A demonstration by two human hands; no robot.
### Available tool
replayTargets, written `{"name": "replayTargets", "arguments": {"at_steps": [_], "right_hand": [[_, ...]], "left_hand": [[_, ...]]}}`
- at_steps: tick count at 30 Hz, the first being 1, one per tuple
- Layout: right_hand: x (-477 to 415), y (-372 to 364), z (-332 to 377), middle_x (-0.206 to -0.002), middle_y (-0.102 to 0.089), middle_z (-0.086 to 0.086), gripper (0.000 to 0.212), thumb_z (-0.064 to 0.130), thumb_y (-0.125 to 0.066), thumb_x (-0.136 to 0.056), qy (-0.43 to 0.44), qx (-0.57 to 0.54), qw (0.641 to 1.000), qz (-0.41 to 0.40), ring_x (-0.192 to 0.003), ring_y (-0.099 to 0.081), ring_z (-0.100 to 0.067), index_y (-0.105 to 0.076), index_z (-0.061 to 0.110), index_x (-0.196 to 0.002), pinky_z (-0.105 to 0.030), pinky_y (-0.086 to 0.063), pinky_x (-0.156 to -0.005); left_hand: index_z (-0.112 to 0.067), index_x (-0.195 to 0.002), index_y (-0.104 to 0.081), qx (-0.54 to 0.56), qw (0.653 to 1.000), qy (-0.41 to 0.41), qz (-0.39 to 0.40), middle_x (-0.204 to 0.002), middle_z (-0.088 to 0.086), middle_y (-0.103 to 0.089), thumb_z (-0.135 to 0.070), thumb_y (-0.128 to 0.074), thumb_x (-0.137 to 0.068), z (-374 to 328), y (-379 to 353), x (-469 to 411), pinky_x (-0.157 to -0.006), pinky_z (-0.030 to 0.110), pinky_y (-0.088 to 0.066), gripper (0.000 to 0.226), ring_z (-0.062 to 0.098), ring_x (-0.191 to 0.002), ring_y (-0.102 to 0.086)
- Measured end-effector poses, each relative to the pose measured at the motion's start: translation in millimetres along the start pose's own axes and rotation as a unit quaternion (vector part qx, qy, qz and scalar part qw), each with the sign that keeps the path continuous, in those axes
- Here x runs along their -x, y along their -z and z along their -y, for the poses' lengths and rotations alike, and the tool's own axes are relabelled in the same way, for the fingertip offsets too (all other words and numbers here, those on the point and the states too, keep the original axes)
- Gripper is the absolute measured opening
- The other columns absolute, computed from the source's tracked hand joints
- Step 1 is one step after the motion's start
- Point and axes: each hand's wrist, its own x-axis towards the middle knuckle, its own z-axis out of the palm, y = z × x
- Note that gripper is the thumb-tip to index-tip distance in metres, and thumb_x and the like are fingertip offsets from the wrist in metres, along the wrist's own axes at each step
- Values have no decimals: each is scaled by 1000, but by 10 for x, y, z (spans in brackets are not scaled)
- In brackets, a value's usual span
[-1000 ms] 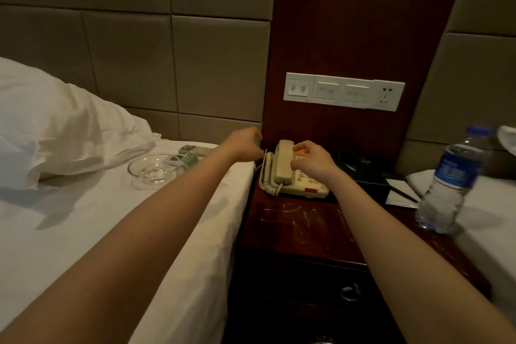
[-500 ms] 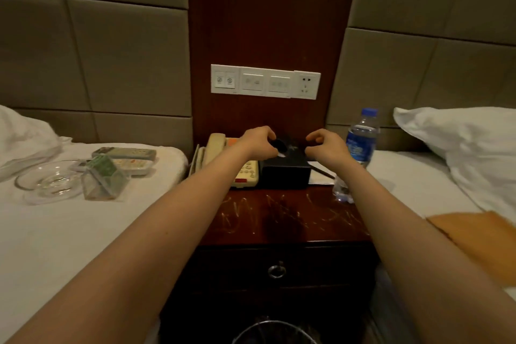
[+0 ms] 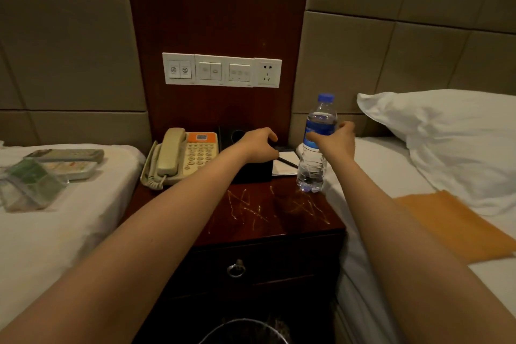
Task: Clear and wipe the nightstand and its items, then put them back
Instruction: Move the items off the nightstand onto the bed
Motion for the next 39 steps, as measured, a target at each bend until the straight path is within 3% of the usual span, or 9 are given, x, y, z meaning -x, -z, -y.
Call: {"name": "replayTargets", "arguments": {"at_steps": [3,10,14,18,23,28,32,35,39], "right_hand": [[-78,-153,-53,-134,-46,-11,79,26,-79,-70,-12,-31,999,25,-119,-51,-29,-33,7,-132,-38,-43,-95],[-74,-152,-61,-125,-56,-12,65,24,-78,-72,-30,-27,998,-38,-111,-56,-27,-45,4,-124,-27,-39,-78],[116,-118,122,-119,-61,-12,62,31,-79,-70,-14,-57,997,-55,-105,-59,-28,-52,3,-117,-30,-42,-77],[323,-100,522,-112,-66,-9,59,38,-79,-68,5,-111,994,5,-101,-62,-23,-60,5,-112,-31,-48,-80],[682,-382,897,-101,-68,-5,59,42,-82,-60,-59,-206,971,105,-90,-64,-20,-62,7,-104,-37,-56,-82],[1186,-792,1154,-89,-63,-5,48,32,-83,-63,-119,-292,929,193,-74,-63,-17,-56,9,-94,-33,-58,-74],[1586,-1165,1369,-98,-67,-8,60,31,-84,-61,-138,-313,906,251,-84,-68,-22,-59,6,-109,-29,-57,-64],[1923,-1433,1538,-101,-67,-8,67,36,-84,-59,-149,-312,896,280,-84,-67,-23,-59,5,-113,-31,-57,-68],[2336,-1708,1750,-86,-58,-5,59,34,-83,-63,-160,-315,878,323,-72,-59,-19,-56,5,-106,-27,-50,-60]], "left_hand": [[-14,-136,-42,-17,1000,2,5,-137,8,-46,-17,-58,-90,6,-27,-8,-91,27,-41,48,23,-121,-49],[-14,-139,-37,-12,999,30,2,-138,9,-45,-20,-60,-89,-7,34,27,-89,25,-40,55,23,-121,-48],[-15,-146,-21,16,999,43,3,-143,11,-39,-33,-67,-84,-46,21,102,-96,30,-39,79,26,-126,-45],[-21,-148,-9,-4,999,36,-31,-149,14,-28,-48,-74,-72,-55,92,240,-109,48,-33,103,33,-134,-35],[-23,-146,-13,21,991,42,-126,-137,11,-47,-44,-76,-69,88,488,510,-104,52,-37,101,30,-123,-49],[-18,-143,-23,-4,983,74,-166,-134,4,-50,-42,-77,-69,554,830,965,-102,45,-41,95,25,-123,-48],[-15,-135,-36,-30,978,103,-177,-126,3,-55,-38,-78,-69,896,1076,1326,-95,37,-46,82,22,-116,-53],[-13,-133,-41,-45,971,136,-190,-125,3,-55,-41,-79,-66,1111,1319,1597,-93,32,-45,81,22,-114,-54],[-15,-125,-50,-69,967,154,-193,-114,1,-62,-40,-81,-64,1378,1587,1964,-92,34,-49,73,19,-104,-59]]}}
